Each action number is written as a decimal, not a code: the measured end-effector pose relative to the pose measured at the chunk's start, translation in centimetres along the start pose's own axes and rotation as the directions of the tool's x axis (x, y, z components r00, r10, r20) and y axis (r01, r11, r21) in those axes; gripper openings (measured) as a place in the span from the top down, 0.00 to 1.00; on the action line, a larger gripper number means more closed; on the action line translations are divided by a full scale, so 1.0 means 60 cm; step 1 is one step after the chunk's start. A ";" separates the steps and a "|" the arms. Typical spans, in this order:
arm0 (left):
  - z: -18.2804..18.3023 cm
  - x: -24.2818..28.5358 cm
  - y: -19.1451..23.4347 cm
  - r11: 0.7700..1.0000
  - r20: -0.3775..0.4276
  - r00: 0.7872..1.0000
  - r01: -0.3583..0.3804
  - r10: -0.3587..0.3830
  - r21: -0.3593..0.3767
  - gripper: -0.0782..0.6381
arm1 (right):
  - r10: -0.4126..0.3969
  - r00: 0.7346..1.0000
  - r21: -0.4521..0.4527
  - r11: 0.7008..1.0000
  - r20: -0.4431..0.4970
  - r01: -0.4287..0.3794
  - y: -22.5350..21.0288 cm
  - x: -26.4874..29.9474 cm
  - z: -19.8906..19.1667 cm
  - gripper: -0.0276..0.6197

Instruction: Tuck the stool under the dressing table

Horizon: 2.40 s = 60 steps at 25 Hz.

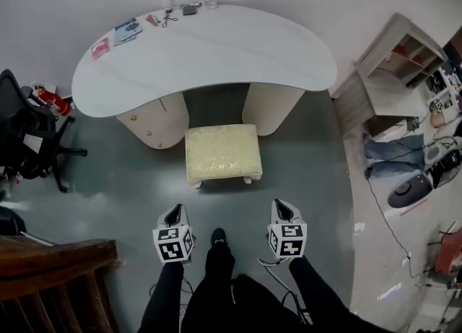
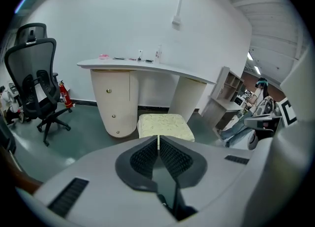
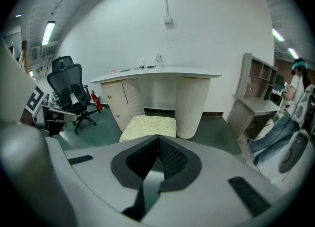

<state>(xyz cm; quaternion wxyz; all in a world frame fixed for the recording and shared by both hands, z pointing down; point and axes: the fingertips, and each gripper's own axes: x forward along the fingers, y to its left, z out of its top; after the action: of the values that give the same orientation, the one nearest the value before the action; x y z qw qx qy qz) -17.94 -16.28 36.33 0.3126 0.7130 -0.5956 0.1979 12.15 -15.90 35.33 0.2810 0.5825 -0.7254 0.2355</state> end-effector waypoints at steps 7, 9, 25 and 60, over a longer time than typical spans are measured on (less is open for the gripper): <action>-0.030 0.101 0.036 1.000 -0.017 1.000 -0.026 0.026 -0.013 0.87 | 0.009 0.999 -0.031 0.999 -0.039 -0.010 -0.007 0.098 -0.038 0.95; -0.059 0.132 0.055 0.999 -0.020 0.999 -0.037 0.037 -0.031 0.86 | 0.008 0.999 -0.041 0.999 -0.045 -0.010 -0.006 0.130 -0.065 0.95; -0.282 0.354 0.129 0.998 -0.006 0.998 -0.063 0.063 -0.002 0.70 | -0.059 0.998 -0.056 0.997 -0.015 0.058 -0.049 0.351 -0.272 0.95; -0.428 0.607 0.193 0.998 0.155 0.987 -0.051 0.045 0.030 0.88 | -0.068 0.983 -0.129 0.988 0.171 0.091 -0.082 0.644 -0.408 0.95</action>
<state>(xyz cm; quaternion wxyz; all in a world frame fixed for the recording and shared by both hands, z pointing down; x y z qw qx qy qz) -19.16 -26.29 81.26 0.2484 0.7169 -0.6315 0.1598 13.92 -28.09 79.65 0.2679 0.6080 -0.7368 0.1249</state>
